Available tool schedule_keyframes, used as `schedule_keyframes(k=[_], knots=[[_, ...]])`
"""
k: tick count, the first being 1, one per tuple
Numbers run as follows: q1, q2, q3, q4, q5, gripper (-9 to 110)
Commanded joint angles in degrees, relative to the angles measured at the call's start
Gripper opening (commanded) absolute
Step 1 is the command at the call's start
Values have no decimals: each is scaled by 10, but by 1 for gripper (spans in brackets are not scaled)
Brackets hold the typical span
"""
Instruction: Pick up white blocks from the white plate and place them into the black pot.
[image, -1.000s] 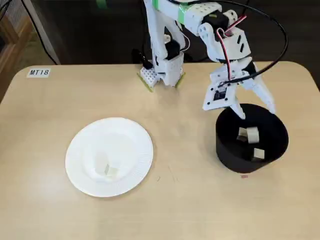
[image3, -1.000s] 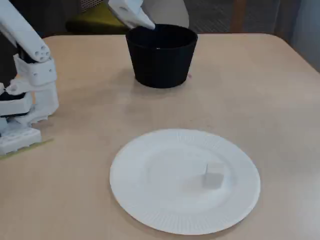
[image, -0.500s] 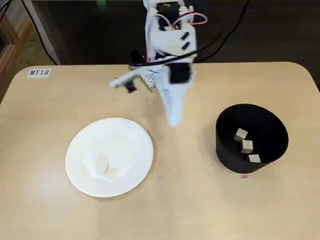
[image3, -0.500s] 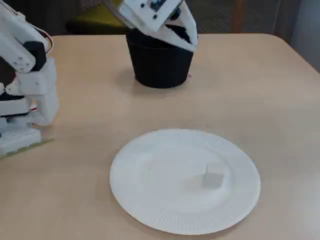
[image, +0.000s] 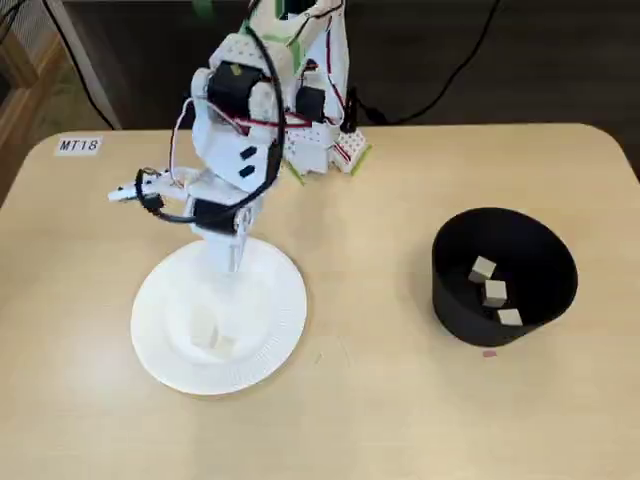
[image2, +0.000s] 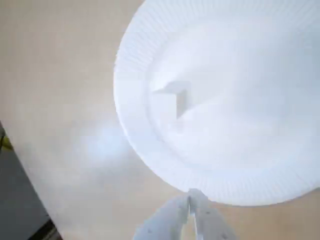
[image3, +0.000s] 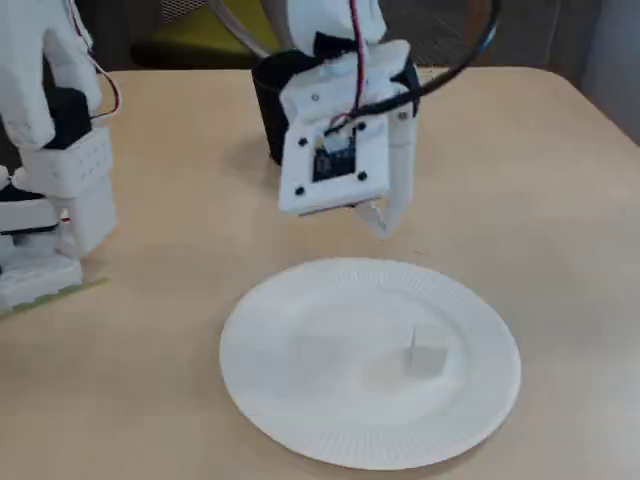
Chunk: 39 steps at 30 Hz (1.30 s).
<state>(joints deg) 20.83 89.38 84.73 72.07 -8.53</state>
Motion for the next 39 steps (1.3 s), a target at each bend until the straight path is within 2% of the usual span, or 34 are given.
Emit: schedule_keyframes(k=[1,2,6,16,21,34,36,39], knots=[[11,-63,-105,49,9,-2],[16,-84,-126,62,13,-2],[33,-140,-171,98,9,16],[53,-200,-185,92,-18,34],[53,-229,-212,91,-29,38],[54,-320,-277,98,-45,35],[54,-338,-294,99,-45,30],[56,-370,-333,110,-40,10]])
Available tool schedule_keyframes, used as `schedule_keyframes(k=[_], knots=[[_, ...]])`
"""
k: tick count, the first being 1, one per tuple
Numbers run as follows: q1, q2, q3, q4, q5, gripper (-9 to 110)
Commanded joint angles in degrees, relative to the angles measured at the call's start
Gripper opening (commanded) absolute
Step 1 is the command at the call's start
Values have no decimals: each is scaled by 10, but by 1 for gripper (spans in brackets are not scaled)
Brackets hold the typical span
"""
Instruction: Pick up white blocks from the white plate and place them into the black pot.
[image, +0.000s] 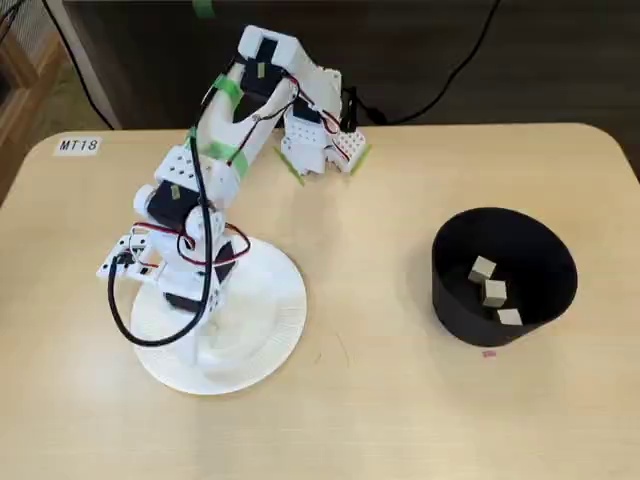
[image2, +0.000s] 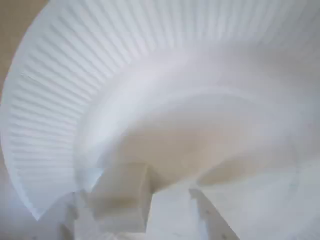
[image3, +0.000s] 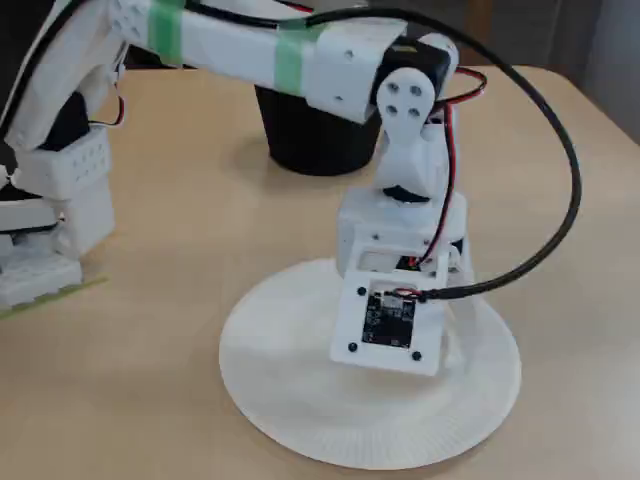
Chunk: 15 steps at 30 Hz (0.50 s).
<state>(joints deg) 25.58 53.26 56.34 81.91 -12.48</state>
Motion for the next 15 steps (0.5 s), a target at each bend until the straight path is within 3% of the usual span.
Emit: schedule_keyframes(k=[1,6,12,15], knots=[[10,-26,-73,21,2,2],[6,-141,-264,121,-17,-2],[-8,-127,-353,127,-35,-2],[-34,-118,-482,127,-44,-2]])
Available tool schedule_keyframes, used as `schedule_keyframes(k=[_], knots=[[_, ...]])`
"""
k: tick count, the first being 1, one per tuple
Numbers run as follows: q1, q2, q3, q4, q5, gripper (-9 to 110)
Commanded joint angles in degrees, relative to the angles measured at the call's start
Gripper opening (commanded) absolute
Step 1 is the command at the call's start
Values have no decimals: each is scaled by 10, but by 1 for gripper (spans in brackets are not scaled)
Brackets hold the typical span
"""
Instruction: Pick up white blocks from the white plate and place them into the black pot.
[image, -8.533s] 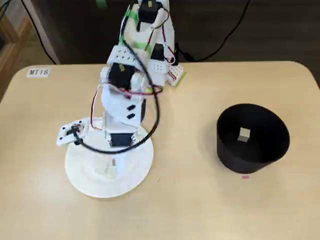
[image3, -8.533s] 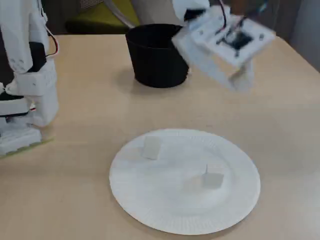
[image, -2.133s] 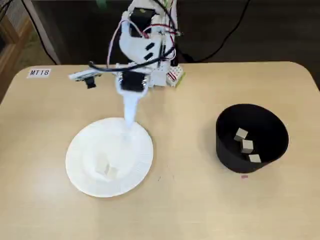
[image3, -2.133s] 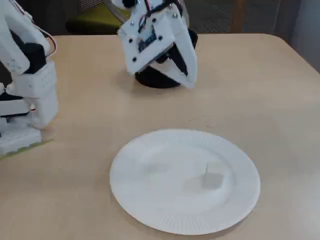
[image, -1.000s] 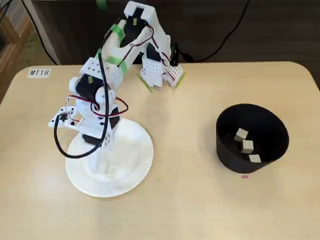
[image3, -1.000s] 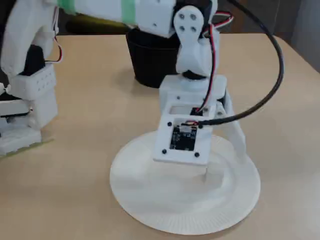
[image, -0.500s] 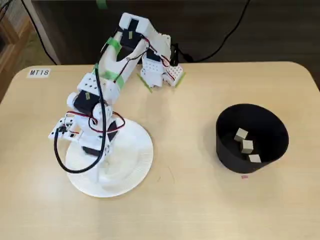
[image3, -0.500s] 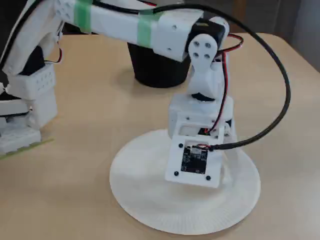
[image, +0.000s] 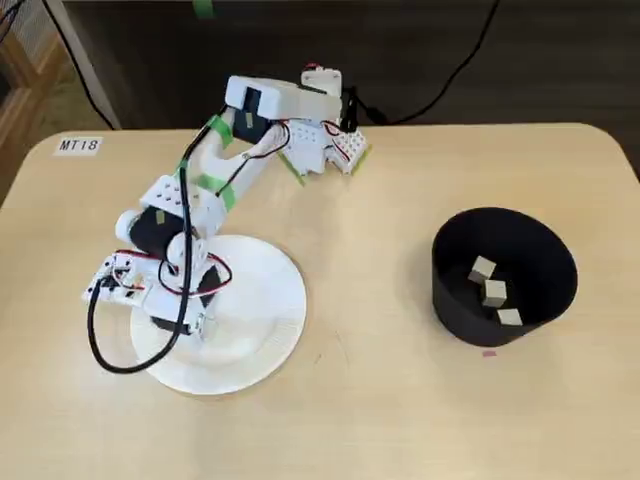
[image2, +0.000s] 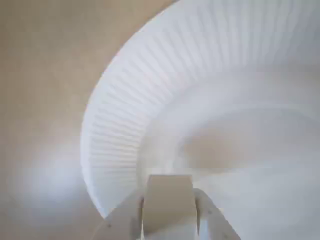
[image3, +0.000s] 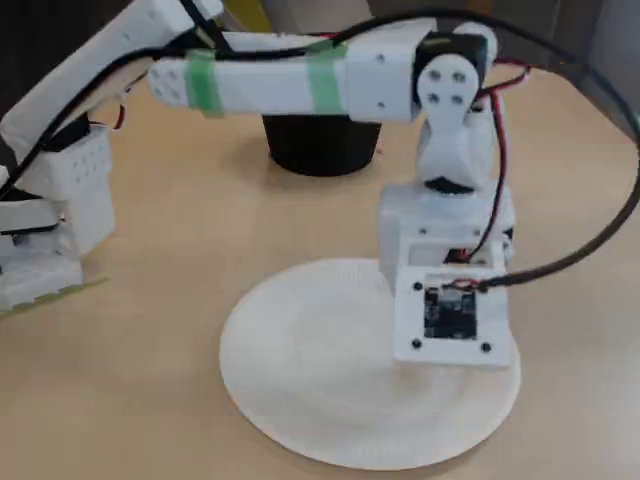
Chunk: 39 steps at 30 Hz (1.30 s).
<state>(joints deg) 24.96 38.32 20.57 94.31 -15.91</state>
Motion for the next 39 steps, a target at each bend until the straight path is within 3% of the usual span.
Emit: schedule_keyframes(k=[1,3,13,16,19,23,29,39], knots=[[-40,30,-188,3,-11,-2],[-63,11,-345,3,-10,-2],[-156,241,-354,14,-5,-2],[-202,348,-238,13,-4,-2],[-261,481,-24,11,19,-2],[-389,578,201,10,57,-2],[-556,513,291,8,92,-2],[-616,338,291,6,78,-2]])
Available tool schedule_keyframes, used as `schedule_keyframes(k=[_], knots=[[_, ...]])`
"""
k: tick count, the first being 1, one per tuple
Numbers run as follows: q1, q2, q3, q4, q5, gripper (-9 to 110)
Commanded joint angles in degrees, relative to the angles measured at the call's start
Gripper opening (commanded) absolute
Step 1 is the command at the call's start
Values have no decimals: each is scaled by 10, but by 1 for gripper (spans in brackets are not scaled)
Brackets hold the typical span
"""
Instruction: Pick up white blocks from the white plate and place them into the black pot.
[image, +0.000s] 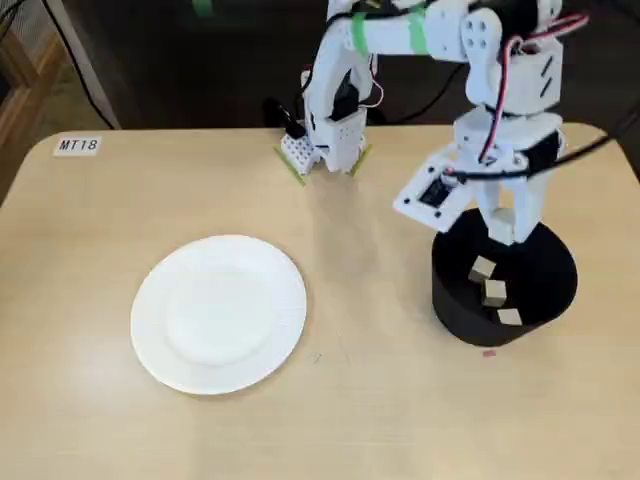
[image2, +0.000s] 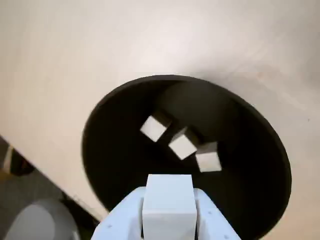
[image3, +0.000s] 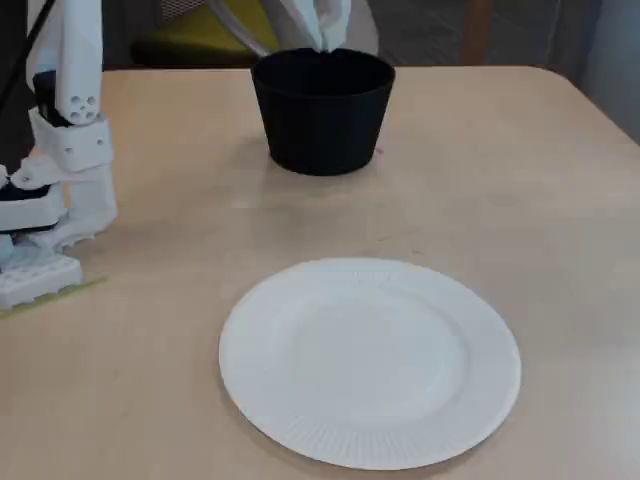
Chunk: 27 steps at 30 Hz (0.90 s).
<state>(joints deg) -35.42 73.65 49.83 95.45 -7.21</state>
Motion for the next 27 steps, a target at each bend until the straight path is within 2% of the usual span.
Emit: schedule_keyframes(k=[1,9,13,16,18,19,20,21,27], knots=[[-13,-25,-2,-5,-10,-2],[-17,-47,-7,-5,3,-2],[-34,-25,-4,-5,-36,31],[-40,-12,-4,-5,-42,42],[-41,-4,-3,-5,-40,38],[-41,0,-3,-5,-37,30],[-38,4,-6,-5,-29,18],[-33,10,-7,-5,-14,-1],[27,164,-9,-22,-39,-2]])
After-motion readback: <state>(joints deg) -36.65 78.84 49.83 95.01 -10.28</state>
